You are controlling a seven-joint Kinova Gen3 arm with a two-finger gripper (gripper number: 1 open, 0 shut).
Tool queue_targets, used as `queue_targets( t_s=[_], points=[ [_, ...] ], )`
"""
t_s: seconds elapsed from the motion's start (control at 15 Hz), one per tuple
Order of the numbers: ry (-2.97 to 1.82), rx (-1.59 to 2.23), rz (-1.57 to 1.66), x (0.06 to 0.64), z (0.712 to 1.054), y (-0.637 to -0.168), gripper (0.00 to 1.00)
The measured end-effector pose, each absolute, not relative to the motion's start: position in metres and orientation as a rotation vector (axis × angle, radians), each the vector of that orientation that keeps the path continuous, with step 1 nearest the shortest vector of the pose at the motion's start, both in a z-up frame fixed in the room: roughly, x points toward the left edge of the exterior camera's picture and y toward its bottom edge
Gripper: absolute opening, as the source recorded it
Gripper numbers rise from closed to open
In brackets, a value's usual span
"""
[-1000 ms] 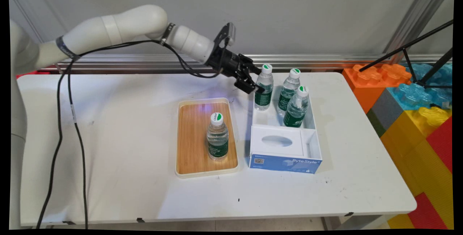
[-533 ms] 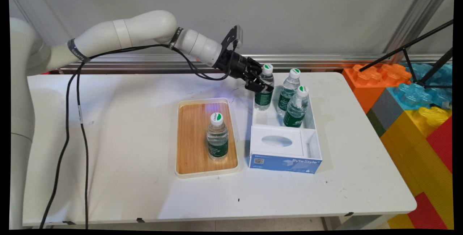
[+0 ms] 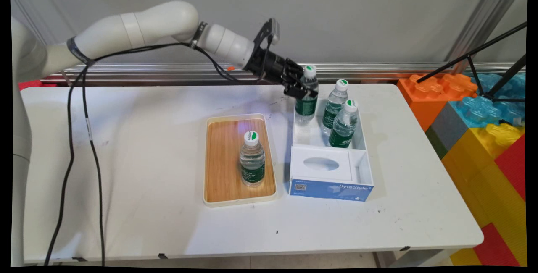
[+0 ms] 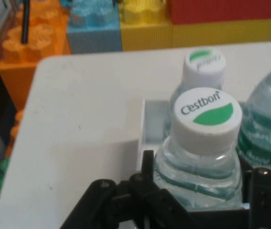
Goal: Place the picked object on the tray
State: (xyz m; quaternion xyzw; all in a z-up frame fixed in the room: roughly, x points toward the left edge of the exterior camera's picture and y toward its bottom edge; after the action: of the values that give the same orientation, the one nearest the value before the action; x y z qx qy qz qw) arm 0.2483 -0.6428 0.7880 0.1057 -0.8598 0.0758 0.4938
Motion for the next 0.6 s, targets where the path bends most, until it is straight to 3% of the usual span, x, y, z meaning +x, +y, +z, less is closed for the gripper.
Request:
queue_targets(
  t_s=[0.6],
  points=[
    [-2.118,0.334,0.202,0.306,0.873,-0.605,0.0]
  ],
)
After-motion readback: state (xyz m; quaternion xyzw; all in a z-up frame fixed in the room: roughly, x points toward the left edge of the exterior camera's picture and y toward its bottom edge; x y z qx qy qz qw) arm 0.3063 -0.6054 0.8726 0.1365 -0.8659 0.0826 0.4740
